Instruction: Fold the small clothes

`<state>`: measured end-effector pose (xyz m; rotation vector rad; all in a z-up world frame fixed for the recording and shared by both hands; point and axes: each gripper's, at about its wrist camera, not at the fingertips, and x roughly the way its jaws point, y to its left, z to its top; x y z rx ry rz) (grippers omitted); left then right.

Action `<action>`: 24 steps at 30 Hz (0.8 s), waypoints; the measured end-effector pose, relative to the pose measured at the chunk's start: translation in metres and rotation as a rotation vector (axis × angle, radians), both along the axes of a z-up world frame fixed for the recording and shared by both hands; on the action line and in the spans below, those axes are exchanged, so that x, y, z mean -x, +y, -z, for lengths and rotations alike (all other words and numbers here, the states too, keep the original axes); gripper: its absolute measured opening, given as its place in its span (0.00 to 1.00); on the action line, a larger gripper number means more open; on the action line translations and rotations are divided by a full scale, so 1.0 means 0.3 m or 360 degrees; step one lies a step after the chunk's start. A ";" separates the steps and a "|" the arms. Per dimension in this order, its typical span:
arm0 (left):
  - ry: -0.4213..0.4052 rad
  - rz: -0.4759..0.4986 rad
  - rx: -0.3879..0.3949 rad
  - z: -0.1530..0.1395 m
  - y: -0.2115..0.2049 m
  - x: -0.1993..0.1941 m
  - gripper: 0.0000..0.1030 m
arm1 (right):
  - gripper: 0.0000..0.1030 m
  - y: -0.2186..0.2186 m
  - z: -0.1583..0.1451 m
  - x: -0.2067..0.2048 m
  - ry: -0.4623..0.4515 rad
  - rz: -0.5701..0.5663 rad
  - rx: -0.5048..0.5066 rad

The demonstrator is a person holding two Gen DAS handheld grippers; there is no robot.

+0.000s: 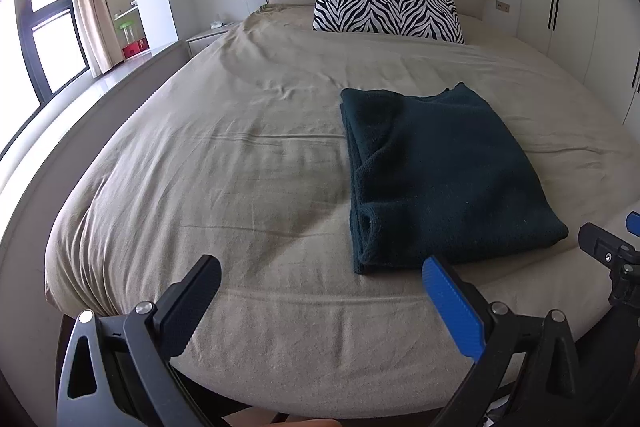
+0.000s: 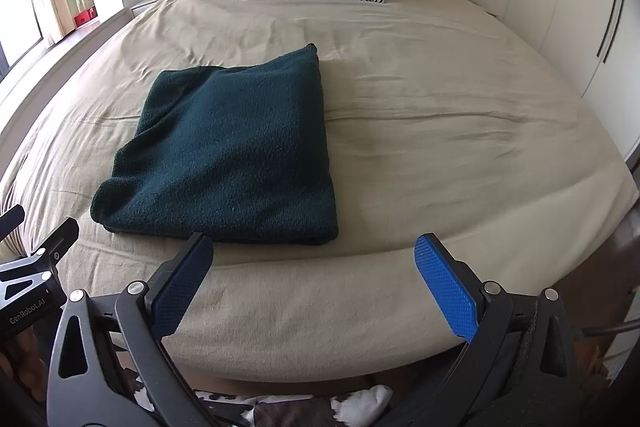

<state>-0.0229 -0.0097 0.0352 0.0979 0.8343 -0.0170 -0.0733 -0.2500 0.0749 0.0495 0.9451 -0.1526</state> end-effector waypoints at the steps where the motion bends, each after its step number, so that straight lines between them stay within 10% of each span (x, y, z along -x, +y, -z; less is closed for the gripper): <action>1: 0.0001 0.0001 0.0001 0.001 0.000 -0.001 1.00 | 1.00 0.001 0.001 -0.001 0.0003 0.0000 0.0002; 24: 0.0051 -0.0005 0.0000 0.027 -0.010 -0.004 1.00 | 1.00 0.017 0.027 -0.009 0.0033 -0.0011 0.0019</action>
